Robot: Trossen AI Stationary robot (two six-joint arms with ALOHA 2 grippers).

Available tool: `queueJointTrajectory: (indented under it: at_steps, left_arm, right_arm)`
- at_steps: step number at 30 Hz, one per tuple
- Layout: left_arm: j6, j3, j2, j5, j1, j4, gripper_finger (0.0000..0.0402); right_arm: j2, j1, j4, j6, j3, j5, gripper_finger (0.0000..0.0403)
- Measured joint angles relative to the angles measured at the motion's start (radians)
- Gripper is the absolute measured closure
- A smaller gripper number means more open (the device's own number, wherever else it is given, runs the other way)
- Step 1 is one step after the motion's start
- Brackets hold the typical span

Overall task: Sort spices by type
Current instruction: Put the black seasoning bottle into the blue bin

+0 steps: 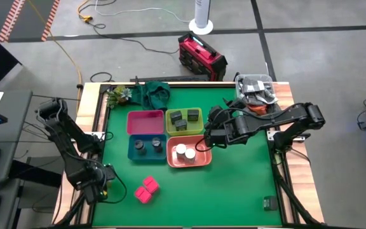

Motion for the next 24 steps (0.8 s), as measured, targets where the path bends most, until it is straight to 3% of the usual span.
queueJointTrajectory:
  at_steps: [3, 12, 18, 24]
  left_arm:
    - [0.0, 0.0, 0.0, -0.002, 0.0, 0.003, 0.0214]
    - [0.035, 0.0, -0.084, -0.023, 0.062, 0.0, 0.0206]
    - [0.174, 0.015, -0.186, -0.092, 0.208, -0.04, 0.021]
    - [0.403, 0.126, -0.239, -0.129, 0.409, -0.065, 0.0204]
  right_arm:
    - [0.0, 0.0, 0.004, -0.002, 0.0, -0.002, 0.0086]
    - [0.0, -0.004, 0.095, -0.093, 0.0, -0.031, 0.0086]
    - [0.0, -0.01, 0.112, -0.107, 0.0, -0.032, 0.0086]
    - [0.0, -0.009, 0.112, -0.107, 0.0, -0.033, 0.0086]
